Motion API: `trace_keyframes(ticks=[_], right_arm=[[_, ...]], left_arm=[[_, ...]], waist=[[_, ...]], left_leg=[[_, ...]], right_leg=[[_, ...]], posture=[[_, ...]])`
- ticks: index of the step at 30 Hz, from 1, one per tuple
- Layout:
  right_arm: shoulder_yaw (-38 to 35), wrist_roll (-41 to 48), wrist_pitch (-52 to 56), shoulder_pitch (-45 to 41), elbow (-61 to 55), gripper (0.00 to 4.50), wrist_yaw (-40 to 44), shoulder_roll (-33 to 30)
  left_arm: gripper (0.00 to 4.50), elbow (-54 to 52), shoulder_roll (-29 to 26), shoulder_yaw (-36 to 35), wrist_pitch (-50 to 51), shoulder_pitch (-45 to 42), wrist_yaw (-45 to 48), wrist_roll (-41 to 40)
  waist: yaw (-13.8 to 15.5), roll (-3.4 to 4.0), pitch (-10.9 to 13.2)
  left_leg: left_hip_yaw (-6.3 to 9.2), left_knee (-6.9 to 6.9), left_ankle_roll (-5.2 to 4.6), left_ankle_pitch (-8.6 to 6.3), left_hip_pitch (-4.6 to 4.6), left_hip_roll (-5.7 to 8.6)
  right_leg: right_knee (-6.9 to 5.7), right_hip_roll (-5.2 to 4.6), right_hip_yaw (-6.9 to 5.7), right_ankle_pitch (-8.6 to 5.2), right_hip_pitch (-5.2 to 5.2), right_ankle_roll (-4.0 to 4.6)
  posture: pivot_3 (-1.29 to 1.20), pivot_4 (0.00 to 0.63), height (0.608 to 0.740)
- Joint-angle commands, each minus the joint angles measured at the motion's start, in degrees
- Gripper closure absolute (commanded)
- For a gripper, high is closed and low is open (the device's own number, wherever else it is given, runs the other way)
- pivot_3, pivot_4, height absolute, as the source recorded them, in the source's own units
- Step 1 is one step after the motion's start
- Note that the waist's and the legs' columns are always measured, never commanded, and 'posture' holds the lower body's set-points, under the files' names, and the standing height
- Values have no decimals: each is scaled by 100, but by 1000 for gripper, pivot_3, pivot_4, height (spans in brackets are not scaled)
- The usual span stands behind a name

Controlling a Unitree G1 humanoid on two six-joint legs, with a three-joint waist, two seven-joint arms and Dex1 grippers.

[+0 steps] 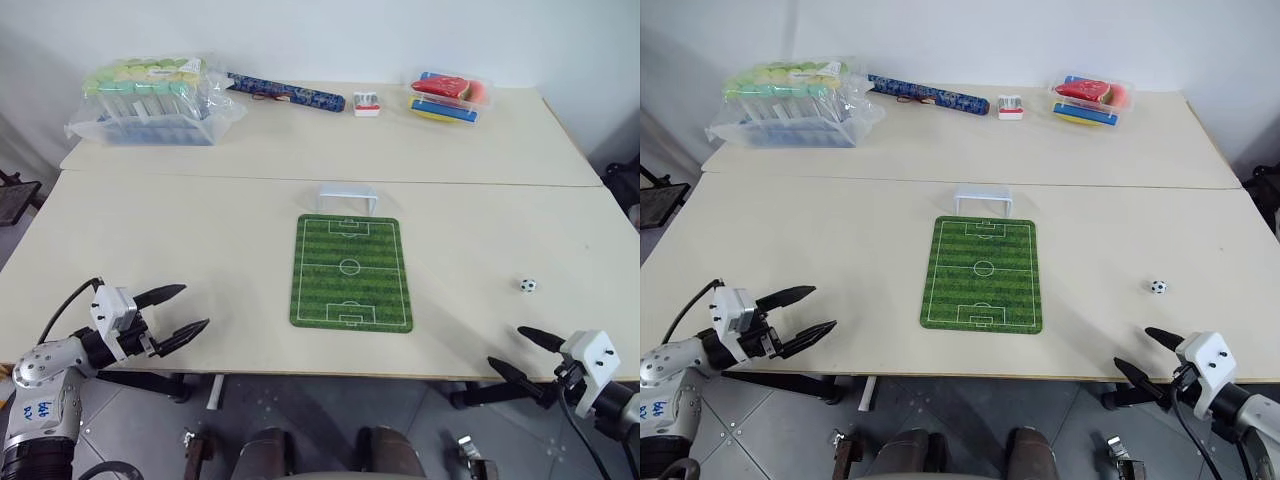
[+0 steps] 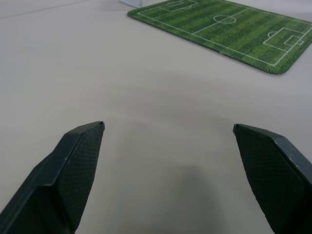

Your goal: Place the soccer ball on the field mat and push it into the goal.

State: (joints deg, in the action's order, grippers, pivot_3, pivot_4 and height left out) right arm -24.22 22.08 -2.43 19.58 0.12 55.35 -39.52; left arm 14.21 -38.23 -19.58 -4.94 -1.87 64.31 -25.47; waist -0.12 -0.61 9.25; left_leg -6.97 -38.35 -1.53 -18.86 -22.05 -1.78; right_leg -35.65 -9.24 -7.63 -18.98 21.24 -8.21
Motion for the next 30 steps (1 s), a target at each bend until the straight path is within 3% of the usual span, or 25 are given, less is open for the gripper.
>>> trace_keyframes(ticks=[1,6,18,22,30], right_arm=[[-53,53,-4,0,-33,179,-32,17],[-104,124,181,-54,-104,179,-121,16],[-610,663,1946,-732,-834,179,-1059,-303],[-650,716,2164,-1321,-573,179,-1282,-393],[26,-93,2010,-2800,1553,179,-1413,-574]], left_arm=[[0,112,-152,-58,-251,-23,262,-29],[0,5,-77,-128,255,-185,-314,-96],[0,-906,4,231,1178,-667,-97,-647],[0,-1130,97,476,1312,-872,54,-700],[0,-1307,642,1173,1358,-1539,355,-734]], waist=[[0,0,0],[-2,0,0],[2,1,0],[2,1,0],[3,1,0]], left_leg=[[0,0,0,0,0,0],[0,-4,0,0,0,-1],[6,-23,0,0,-4,-1],[4,-26,0,0,-4,0],[3,-48,-2,-2,-16,9]], right_leg=[[0,0,0,0,0,0],[-3,1,0,0,0,0],[-17,0,2,0,1,0],[-20,0,2,0,1,0],[-20,6,-1,0,1,0]], posture=[[0,150,740],[0,150,740],[0,150,740],[0,150,740],[0,150,740]])
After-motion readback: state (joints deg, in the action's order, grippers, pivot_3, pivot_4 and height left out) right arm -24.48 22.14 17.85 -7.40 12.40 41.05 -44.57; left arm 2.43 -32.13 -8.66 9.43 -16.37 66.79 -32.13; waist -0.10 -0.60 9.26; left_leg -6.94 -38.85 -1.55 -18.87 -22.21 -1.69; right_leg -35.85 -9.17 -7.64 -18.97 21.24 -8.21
